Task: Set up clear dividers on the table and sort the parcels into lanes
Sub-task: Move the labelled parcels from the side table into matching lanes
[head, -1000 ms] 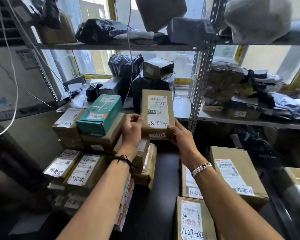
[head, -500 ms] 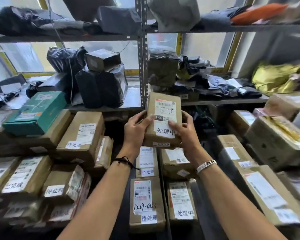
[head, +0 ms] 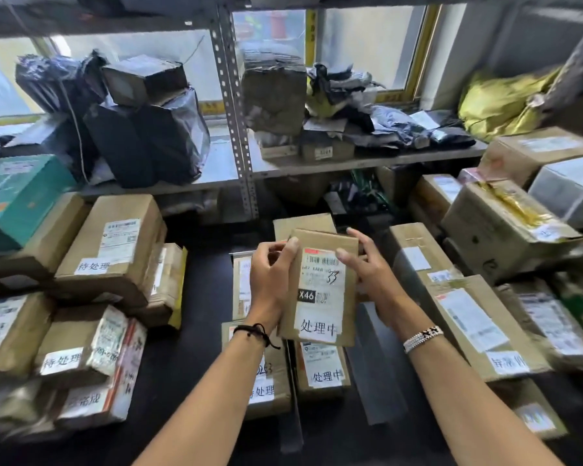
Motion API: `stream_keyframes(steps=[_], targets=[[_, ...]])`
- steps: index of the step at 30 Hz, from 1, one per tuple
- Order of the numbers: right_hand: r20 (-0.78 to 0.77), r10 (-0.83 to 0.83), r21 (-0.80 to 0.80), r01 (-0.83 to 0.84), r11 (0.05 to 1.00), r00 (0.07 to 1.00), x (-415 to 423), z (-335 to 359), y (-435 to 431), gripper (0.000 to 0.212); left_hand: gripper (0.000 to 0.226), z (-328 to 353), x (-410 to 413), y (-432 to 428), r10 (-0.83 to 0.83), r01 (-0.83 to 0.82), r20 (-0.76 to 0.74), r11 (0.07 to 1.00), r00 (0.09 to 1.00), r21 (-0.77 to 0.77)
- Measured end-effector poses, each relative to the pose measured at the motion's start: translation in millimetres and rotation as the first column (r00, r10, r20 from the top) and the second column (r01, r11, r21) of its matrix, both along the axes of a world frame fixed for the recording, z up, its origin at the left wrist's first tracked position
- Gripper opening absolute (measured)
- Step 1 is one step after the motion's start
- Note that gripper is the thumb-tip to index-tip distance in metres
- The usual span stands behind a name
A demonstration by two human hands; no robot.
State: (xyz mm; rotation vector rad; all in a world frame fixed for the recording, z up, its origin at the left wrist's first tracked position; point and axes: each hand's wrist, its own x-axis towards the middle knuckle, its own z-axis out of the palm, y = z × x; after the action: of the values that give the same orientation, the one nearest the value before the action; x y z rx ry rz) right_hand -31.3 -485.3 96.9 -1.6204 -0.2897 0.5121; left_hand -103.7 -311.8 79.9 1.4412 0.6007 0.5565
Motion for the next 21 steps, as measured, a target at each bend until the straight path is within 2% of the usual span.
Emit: stream_keyframes(steps=[2,4,7,10,12,16,21], targets=[[0.043,0.003,-0.070,0.000,0.998,0.999,-4.4,-9.2,3.6,0.056,0.050,-13.2,-0.8,-9.6,0.011,-0.011,-0.006,1.000,1.000,-0.019],[0.140,-0.006,-0.176,0.030,0.984,0.990,-9.9,-14.4,6.9,0.048,0.050,-23.1,-2.5,-18.9,0.005,-0.009,-0.036,0.994,0.999,-0.109],[0.298,0.046,-0.335,0.059,0.940,0.953,-9.1,-9.1,8.3,0.054,0.044,-38.0,-8.8,-26.6,0.001,-0.025,-0.095,0.967,0.995,-0.254],[0.351,0.102,-0.392,0.047,0.919,0.931,-3.2,1.0,9.1,0.051,0.035,-48.1,-17.1,-31.6,0.026,-0.071,-0.135,0.936,0.991,-0.346],[0.338,0.112,-0.416,0.042,0.908,0.934,-2.3,0.6,7.4,0.046,0.033,-50.4,-20.5,-35.7,0.043,-0.095,-0.160,0.937,0.986,-0.337],[0.209,0.073,-0.327,-0.001,0.945,0.975,-10.2,-11.9,-2.9,0.034,0.032,-51.2,-25.8,-37.2,0.048,-0.110,-0.215,0.952,0.975,-0.287],[0.150,0.044,-0.277,-0.001,0.961,0.988,-10.9,-30.8,-6.9,0.032,0.034,-58.4,-25.1,-35.9,0.064,-0.106,-0.325,0.988,0.943,-0.114]])
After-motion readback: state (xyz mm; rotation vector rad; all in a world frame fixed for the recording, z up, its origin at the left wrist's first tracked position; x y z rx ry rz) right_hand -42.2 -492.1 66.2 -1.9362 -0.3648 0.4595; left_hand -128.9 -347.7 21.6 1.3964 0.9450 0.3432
